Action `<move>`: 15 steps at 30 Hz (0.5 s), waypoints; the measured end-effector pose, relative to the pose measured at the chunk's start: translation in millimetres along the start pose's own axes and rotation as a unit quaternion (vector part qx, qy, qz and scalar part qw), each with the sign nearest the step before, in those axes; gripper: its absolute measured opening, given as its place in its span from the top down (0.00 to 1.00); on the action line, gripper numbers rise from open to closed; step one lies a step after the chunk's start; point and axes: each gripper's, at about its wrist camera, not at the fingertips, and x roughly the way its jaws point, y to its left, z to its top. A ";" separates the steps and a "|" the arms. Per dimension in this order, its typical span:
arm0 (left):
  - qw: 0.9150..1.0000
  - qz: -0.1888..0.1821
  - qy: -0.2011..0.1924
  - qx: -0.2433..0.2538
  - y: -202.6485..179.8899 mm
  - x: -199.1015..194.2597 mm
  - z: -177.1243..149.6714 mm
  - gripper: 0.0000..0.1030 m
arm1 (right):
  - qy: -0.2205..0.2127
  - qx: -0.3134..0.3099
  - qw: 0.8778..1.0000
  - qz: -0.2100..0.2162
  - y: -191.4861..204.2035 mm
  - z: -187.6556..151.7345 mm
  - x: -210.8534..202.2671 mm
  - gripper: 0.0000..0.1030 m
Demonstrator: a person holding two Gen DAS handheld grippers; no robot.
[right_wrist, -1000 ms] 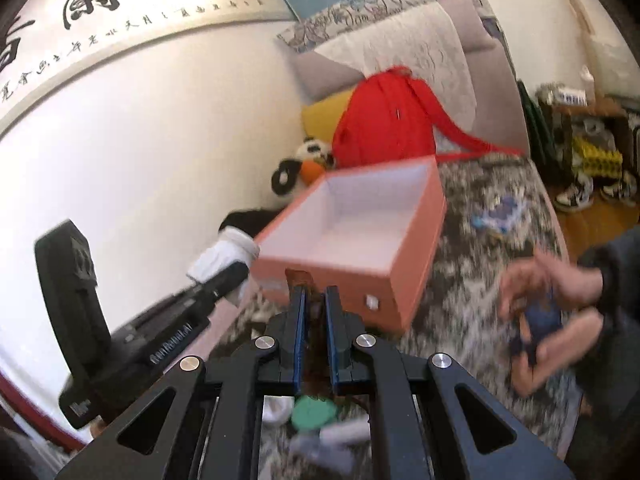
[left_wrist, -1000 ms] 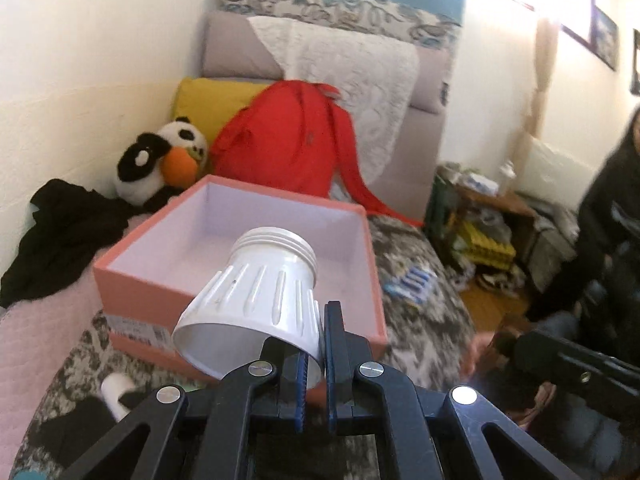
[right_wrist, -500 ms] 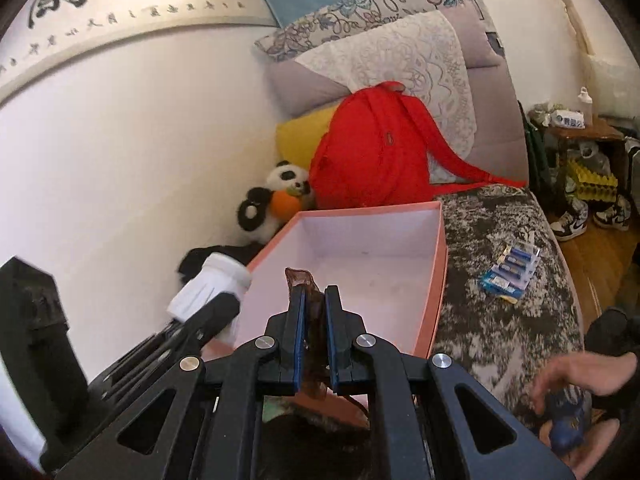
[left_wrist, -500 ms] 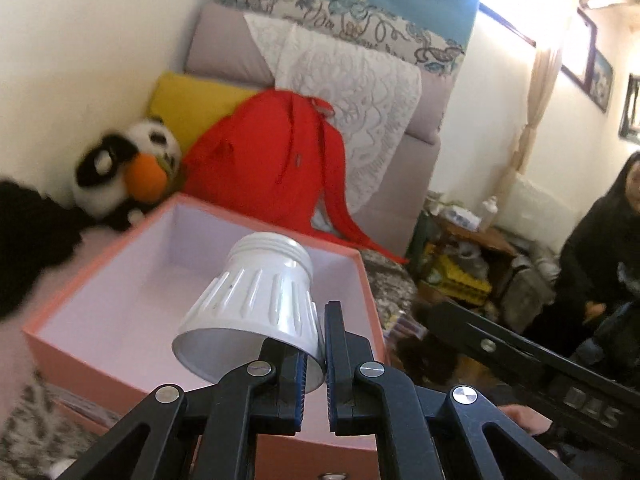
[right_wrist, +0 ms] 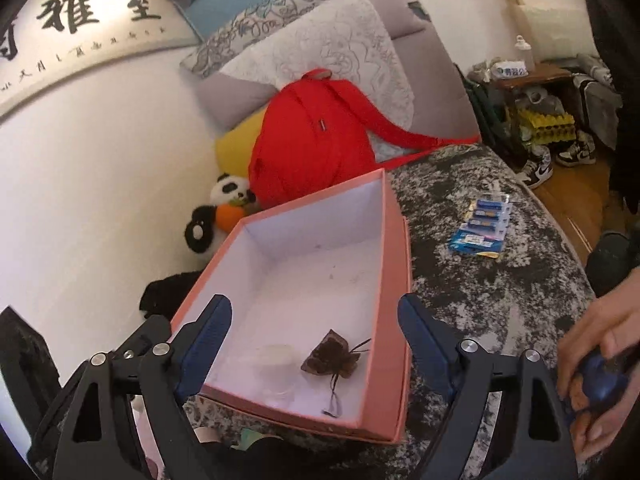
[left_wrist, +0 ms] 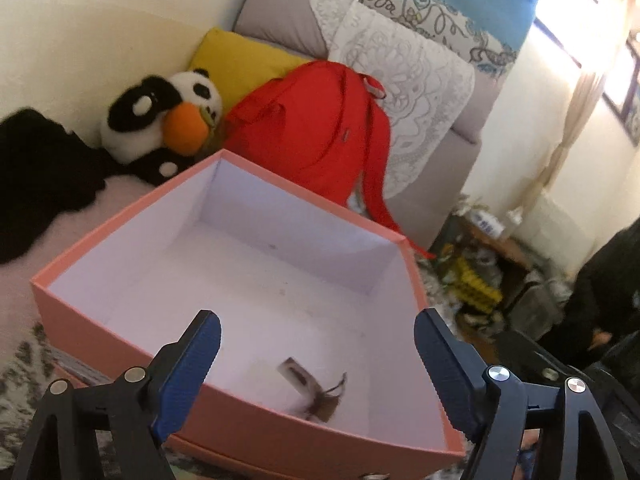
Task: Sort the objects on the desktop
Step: 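Grasp the clear bead case with the right tool while the left tool returns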
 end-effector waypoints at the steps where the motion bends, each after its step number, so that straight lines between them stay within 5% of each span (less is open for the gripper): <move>1: 1.000 0.007 -0.001 0.007 -3.0 -0.6 -0.8 0.19 | -0.002 -0.001 1.000 -0.001 -2.5 -4.1 -6.9 0.14; 7: 0.998 0.040 -0.013 0.049 -23.5 -9.6 -5.9 0.19 | 0.008 -0.021 1.000 -0.016 -8.6 -35.3 -53.0 0.14; 15: 0.995 0.040 -0.029 0.089 -58.7 -41.7 -17.1 0.19 | 0.001 -0.070 0.996 -0.049 -12.0 -74.6 -129.5 0.14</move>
